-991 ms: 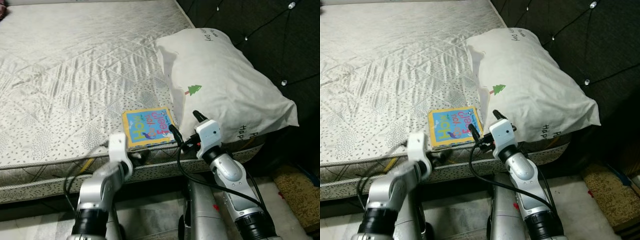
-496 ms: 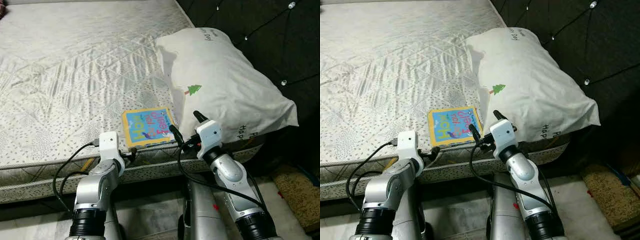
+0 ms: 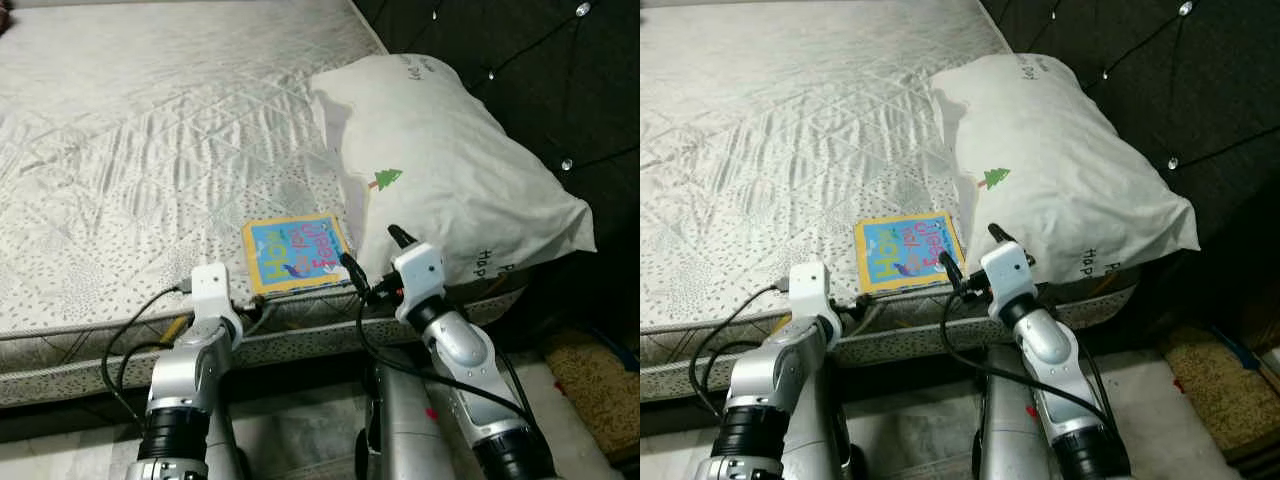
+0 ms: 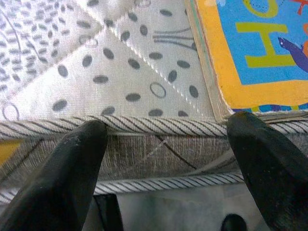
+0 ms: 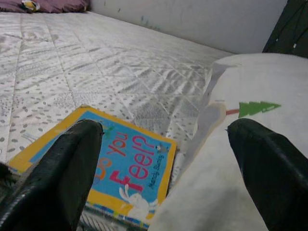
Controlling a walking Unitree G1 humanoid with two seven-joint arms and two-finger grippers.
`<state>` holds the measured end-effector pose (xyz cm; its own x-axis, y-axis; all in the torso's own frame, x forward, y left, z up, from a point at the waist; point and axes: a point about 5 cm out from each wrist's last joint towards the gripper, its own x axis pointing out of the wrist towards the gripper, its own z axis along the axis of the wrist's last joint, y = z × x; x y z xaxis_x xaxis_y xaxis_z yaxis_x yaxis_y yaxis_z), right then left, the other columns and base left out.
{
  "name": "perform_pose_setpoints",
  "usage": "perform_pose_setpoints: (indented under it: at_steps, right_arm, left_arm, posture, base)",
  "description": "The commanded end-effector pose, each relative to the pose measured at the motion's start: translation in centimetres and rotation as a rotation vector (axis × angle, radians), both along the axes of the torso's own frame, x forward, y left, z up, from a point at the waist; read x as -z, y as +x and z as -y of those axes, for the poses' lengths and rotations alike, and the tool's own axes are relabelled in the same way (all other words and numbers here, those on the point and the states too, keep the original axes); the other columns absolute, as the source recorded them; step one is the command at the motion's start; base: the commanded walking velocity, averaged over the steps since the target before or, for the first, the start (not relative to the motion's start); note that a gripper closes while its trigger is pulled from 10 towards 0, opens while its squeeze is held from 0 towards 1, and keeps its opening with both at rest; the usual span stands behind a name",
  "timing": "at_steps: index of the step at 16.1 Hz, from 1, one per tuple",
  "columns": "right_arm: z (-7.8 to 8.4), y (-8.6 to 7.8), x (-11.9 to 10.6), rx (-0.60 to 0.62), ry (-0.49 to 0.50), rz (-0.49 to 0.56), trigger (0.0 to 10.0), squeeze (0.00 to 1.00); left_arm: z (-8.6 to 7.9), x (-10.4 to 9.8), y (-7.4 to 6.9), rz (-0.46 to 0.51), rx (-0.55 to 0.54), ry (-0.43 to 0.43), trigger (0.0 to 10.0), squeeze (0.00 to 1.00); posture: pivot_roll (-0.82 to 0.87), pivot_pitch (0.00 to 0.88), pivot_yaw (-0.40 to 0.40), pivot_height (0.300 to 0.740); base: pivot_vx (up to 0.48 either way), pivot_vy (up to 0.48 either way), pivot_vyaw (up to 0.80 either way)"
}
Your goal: Clean up the room
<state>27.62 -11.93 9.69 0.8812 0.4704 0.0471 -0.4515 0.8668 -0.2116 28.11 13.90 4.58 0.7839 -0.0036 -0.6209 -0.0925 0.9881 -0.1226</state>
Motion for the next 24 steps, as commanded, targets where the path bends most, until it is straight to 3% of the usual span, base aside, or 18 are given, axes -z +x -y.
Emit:
perform_pose_setpoints:
  at_steps: [1,4,7,10,13,17,19,22,24]
  right_arm:
    - [0.2,0.0,-0.3,0.005,-0.004,0.013,10.0,0.0]
    - [0.2,0.1,-0.3,0.004,-0.006,0.015,10.0,0.0]
    - [0.3,0.0,-0.3,0.006,-0.008,0.014,10.0,0.0]
    - [0.3,-0.1,-0.2,0.005,-0.01,0.012,10.0,0.0]
    - [0.2,-0.1,-0.3,0.004,-0.012,0.017,10.0,0.0]
    - [0.2,-0.1,-0.2,0.004,-0.015,0.017,10.0,0.0]
    - [0.2,-0.1,-0.2,0.003,-0.017,0.018,10.0,0.0]
    - [0.3,-0.2,-0.2,0.004,-0.022,0.019,10.0,0.0]
    - [0.4,-0.2,0.0,0.006,-0.027,0.017,10.0,0.0]
  left_arm:
    - [0.3,-0.4,0.4,0.027,0.019,0.016,10.0,0.0]
    - [0.6,-0.6,0.7,0.032,0.015,0.012,10.0,0.0]
    - [-0.3,-0.8,1.2,0.064,0.001,0.066,10.0,0.0]
    - [-0.5,-0.9,1.7,0.053,-0.006,0.043,10.0,0.0]
    - [0.7,-1.4,2.1,0.087,0.063,0.032,10.0,0.0]
    - [1.7,-1.1,1.5,0.098,0.144,0.057,10.0,0.0]
    - [2.0,-0.3,0.6,0.052,0.164,0.049,10.0,0.0]
    - [1.7,0.7,0.0,-0.007,0.148,0.021,10.0,0.0]
    - [1.1,0.5,0.5,0.019,0.118,0.046,10.0,0.0]
  posture:
    - [-0.07,0.052,-0.029,0.527]
    - [-0.07,0.051,-0.029,0.527]
    - [-0.07,0.054,-0.026,0.527]
    - [-0.08,0.054,-0.024,0.527]
    - [-0.08,0.055,-0.023,0.527]
    - [-0.08,0.054,-0.022,0.527]
    - [-0.08,0.055,-0.021,0.527]
    - [-0.08,0.052,-0.018,0.527]
    - [-0.08,0.051,-0.018,0.527]
  base:
    - [0.0,0.0,0.0]
    - [0.0,0.0,0.0]
    - [0.0,0.0,0.0]
    - [0.0,0.0,0.0]
    - [0.0,0.0,0.0]
    - [0.0,0.0,0.0]
    - [0.0,0.0,0.0]
    - [0.0,0.0,0.0]
    - [0.0,0.0,0.0]
